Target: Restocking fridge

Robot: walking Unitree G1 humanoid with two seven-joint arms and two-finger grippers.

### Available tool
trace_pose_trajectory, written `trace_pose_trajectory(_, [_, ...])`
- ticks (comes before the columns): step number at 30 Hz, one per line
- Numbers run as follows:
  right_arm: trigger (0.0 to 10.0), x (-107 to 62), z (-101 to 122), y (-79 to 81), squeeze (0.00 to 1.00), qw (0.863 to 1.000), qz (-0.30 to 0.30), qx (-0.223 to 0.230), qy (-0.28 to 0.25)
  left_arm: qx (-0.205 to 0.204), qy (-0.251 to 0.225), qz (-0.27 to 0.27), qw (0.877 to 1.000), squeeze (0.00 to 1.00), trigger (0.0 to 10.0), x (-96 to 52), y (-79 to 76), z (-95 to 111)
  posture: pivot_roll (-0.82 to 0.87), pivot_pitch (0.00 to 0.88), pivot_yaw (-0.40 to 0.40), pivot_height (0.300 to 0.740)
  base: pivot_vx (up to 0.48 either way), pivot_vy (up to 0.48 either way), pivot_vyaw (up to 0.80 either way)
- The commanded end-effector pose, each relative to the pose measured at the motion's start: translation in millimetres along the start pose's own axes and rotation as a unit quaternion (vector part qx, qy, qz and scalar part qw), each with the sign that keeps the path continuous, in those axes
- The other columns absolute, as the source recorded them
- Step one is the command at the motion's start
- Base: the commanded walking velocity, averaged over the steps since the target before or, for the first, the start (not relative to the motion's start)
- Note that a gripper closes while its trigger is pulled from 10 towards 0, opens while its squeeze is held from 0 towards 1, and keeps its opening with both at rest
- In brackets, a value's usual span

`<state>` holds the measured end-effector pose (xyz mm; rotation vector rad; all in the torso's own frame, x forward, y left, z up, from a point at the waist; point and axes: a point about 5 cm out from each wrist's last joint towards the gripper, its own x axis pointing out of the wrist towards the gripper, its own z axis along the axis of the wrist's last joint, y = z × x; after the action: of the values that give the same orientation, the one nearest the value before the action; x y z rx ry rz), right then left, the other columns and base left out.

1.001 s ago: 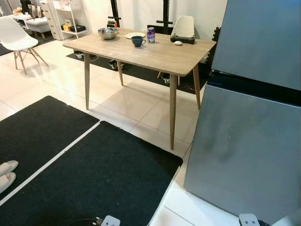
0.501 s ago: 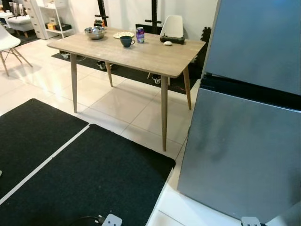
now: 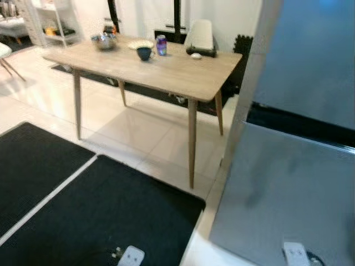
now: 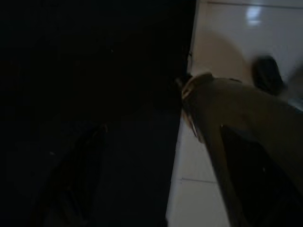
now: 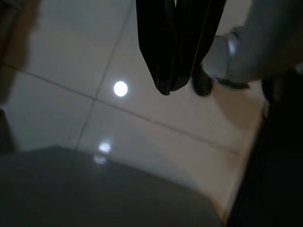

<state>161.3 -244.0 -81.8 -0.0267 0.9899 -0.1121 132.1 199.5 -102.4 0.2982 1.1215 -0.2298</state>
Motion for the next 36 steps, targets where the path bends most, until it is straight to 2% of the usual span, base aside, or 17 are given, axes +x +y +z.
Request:
trace_pose_trajectory(1, [10.0, -1.1, 3.0, -9.0, 0.00, 1.000, -0.016, 0.010, -0.010, 0.004, 0.008, -0.008, 1.000, 0.00, 10.0, 0.1, -5.0, -3.8, -0.06, 0.000, -0.015, 0.740, 0.428, 0.000, 0.00])
trace_pose_trajectory(3, [10.0, -1.1, 3.0, -9.0, 0.00, 1.000, -0.016, 0.010, -0.010, 0.004, 0.008, -0.008, 1.000, 0.00, 10.0, 0.1, -5.0, -3.8, -0.06, 0.000, -0.015, 0.740, 0.428, 0.000, 0.00])
trace_pose_trajectory(4, [10.0, 0.0, 16.8, -11.8, 0.00, 0.999, -0.022, 0.021, -0.036, 0.000, 0.009, -0.003, 1.000, 0.00, 10.0, -0.1, -3.9, -4.2, -0.06, 0.000, -0.015, 0.740, 0.000, 0.000, 0.00])
trace_pose_trajectory(5, [10.0, 0.0, 16.8, -11.8, 0.00, 0.999, -0.022, 0.021, -0.036, 0.000, 0.009, -0.003, 1.000, 0.00, 10.0, -0.1, -3.9, -4.2, -0.06, 0.000, -0.015, 0.740, 0.000, 0.000, 0.00])
trace_pose_trajectory(13, [10.0, -3.1, 80.1, -33.4, 0.00, 0.984, -0.060, 0.062, -0.158, -0.004, 0.007, -0.002, 1.000, 0.00, 10.0, -0.2, -3.3, -4.1, -0.06, 0.000, -0.017, 0.740, 0.000, 0.000, 0.00])
trace_pose_trajectory(19, [10.0, -6.3, 100.3, -39.8, 0.00, 0.977, -0.068, 0.064, -0.193, -0.004, 0.007, -0.002, 1.000, 0.00, 10.0, -0.1, -3.3, -3.9, -0.06, 0.000, -0.017, 0.740, 0.000, 0.000, 0.00])
trace_pose_trajectory(24, [10.0, -13.0, 136.5, -44.2, 0.00, 0.963, -0.073, 0.063, -0.253, -0.006, 0.006, -0.004, 1.000, 0.00, 10.0, -0.1, -4.1, -3.9, -0.06, 0.000, -0.018, 0.740, 0.000, 0.000, 0.00])
trace_pose_trajectory(32, [10.0, -18.7, 163.1, -42.7, 0.00, 0.950, -0.075, 0.064, -0.296, -0.007, 0.007, -0.005, 1.000, 0.00, 10.0, -0.1, -5.6, -5.0, -0.06, 0.000, -0.019, 0.740, 0.000, 0.000, 0.00])
trace_pose_trajectory(35, [10.0, -19.1, 167.4, -40.5, 0.00, 0.950, -0.064, 0.064, -0.300, -0.008, 0.007, -0.005, 1.000, 0.00, 10.0, -0.1, -5.9, -5.0, -0.06, 0.000, -0.024, 0.740, 0.000, 0.000, 0.00])
trace_pose_trajectory(36, [10.0, -15.9, 162.1, -34.8, 0.00, 0.956, -0.046, 0.052, -0.284, -0.009, 0.007, -0.005, 1.000, 0.00, 10.0, 0.0, -6.1, -5.0, -0.06, 0.000, -0.025, 0.740, 0.000, 0.000, 0.00])
